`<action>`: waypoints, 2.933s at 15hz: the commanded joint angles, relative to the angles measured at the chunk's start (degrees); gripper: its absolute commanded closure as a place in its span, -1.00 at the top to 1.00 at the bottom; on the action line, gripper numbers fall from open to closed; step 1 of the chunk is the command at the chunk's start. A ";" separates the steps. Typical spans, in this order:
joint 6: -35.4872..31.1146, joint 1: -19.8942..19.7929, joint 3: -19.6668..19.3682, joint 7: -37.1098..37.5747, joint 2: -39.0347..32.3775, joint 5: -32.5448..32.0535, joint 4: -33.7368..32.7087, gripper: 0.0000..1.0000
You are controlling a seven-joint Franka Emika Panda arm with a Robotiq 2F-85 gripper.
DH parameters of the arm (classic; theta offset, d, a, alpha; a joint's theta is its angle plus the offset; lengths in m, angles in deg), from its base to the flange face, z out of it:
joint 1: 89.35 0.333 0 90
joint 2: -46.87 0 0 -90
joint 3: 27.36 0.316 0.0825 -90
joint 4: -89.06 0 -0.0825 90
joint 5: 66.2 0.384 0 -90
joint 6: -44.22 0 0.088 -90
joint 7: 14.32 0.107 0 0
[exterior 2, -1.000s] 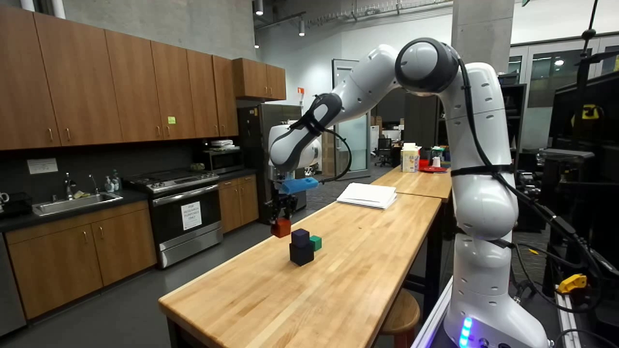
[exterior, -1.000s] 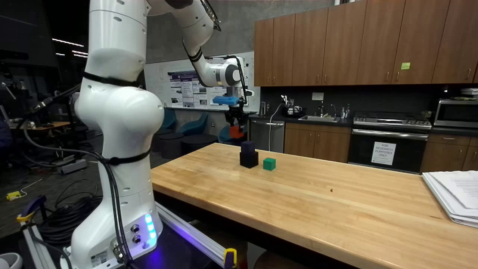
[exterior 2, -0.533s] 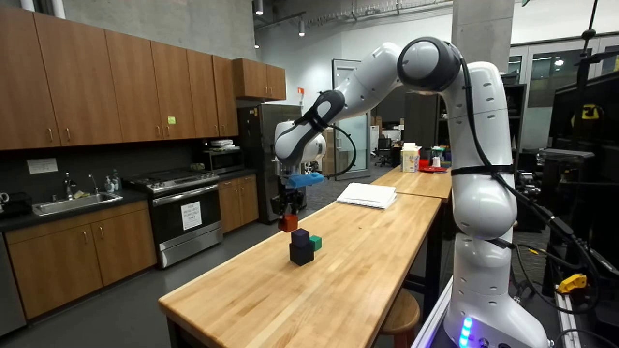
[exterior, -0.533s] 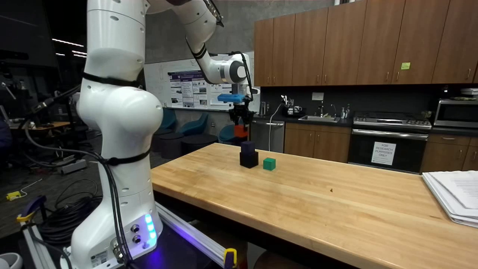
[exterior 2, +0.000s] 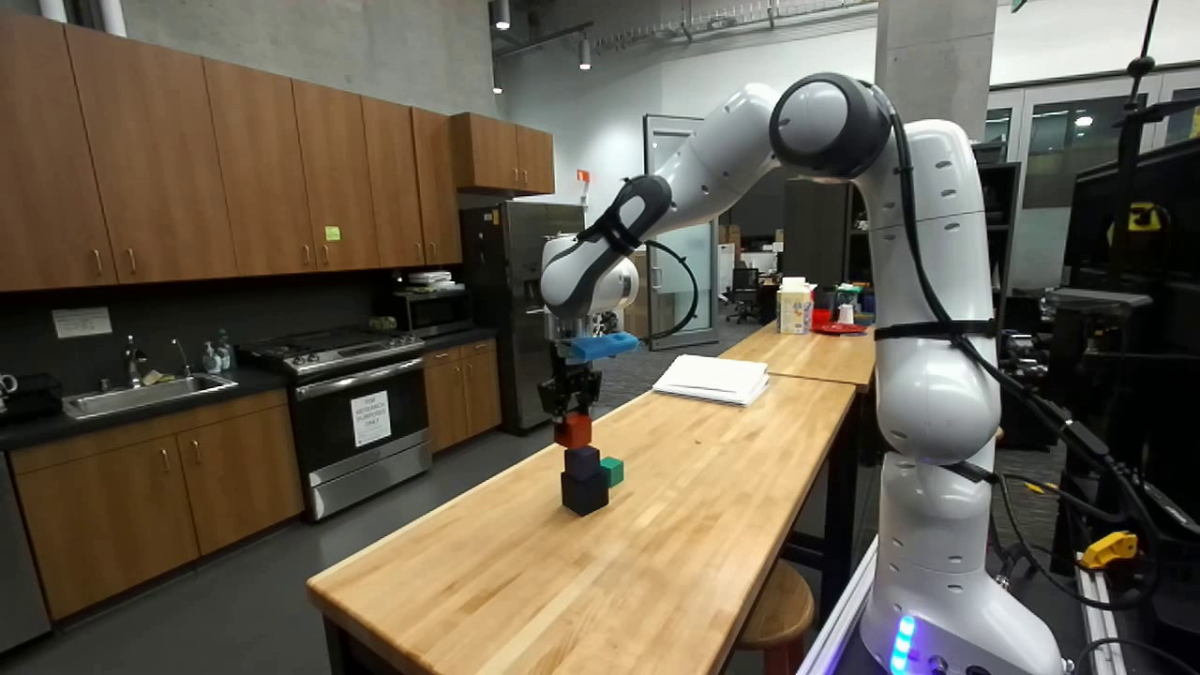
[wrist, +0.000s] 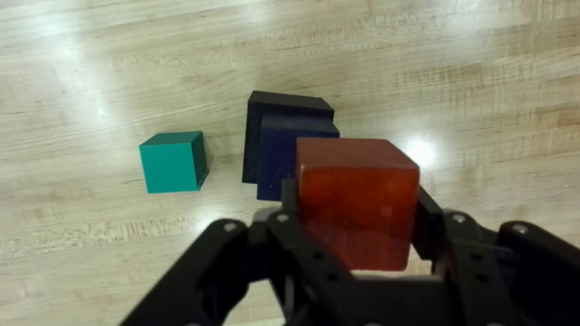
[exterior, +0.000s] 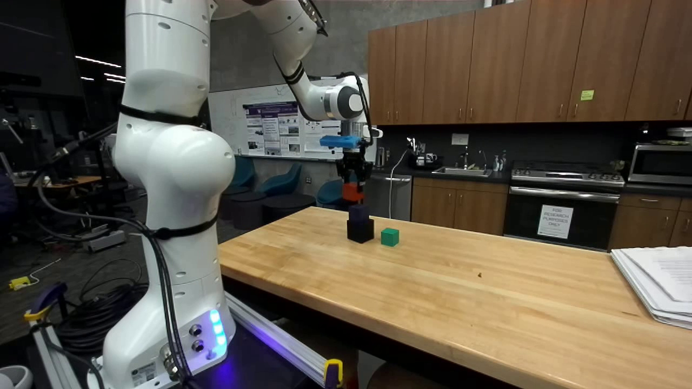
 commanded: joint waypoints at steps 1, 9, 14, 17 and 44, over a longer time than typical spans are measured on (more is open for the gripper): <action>2.42 -0.31 -0.23 -1.27 1.24 -0.52 0.22 -0.40; 3.65 -0.56 -0.89 -1.02 0.90 -1.87 0.28 -0.40; 3.31 -0.50 -1.03 -0.67 0.50 -2.86 0.32 -0.40; 2.92 -0.49 -0.96 -0.85 0.39 -2.68 0.48 -0.40; -2.39 -0.46 -0.85 -0.15 -0.32 -1.28 1.56 0.76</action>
